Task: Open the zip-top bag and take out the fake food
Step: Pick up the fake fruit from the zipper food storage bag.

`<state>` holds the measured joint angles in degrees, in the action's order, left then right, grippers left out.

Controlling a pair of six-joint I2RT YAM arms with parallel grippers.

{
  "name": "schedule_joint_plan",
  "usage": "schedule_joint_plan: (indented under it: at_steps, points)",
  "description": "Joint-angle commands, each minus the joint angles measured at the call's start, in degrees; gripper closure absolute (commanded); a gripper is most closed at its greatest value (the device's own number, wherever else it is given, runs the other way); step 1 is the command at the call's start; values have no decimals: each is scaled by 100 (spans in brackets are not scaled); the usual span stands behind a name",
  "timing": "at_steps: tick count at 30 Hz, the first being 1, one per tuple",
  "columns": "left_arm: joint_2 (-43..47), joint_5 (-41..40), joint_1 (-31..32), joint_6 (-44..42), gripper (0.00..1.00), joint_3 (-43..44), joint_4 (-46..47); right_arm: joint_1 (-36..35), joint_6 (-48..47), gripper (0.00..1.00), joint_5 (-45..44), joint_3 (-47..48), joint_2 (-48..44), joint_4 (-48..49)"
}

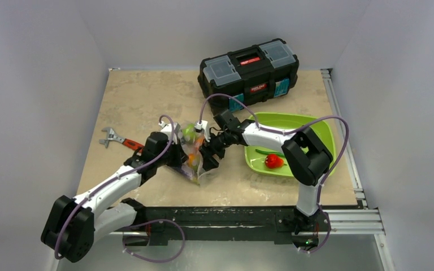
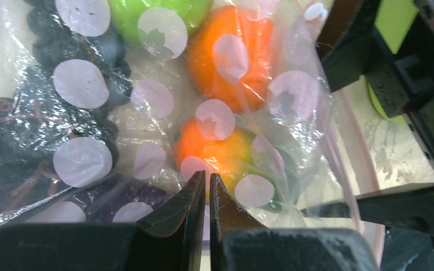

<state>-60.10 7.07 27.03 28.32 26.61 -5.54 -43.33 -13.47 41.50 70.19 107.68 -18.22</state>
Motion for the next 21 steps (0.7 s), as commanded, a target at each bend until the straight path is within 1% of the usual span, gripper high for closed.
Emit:
schedule_joint_plan:
  at_steps: [1,6,10,14,16,19,21]
  points:
    - [199,464,0,150,94,-58,-176,-135,379,19,-277,188,148,276]
    - [-25,730,4,265,94,-185,3,-462,301,17,-794,248,189,301]
    - [-329,788,2,305,95,-244,209,-782,151,18,-1465,320,328,328]
    - [-484,784,4,321,95,-323,375,-878,72,20,-1924,333,474,379]
    - [-506,778,4,309,95,-339,377,-880,38,30,-2003,332,487,400]
    - [-306,678,4,280,95,-376,250,-879,-96,52,-2089,330,336,356]
    - [-60,523,3,244,95,-390,77,-874,-229,65,-2034,288,145,325]
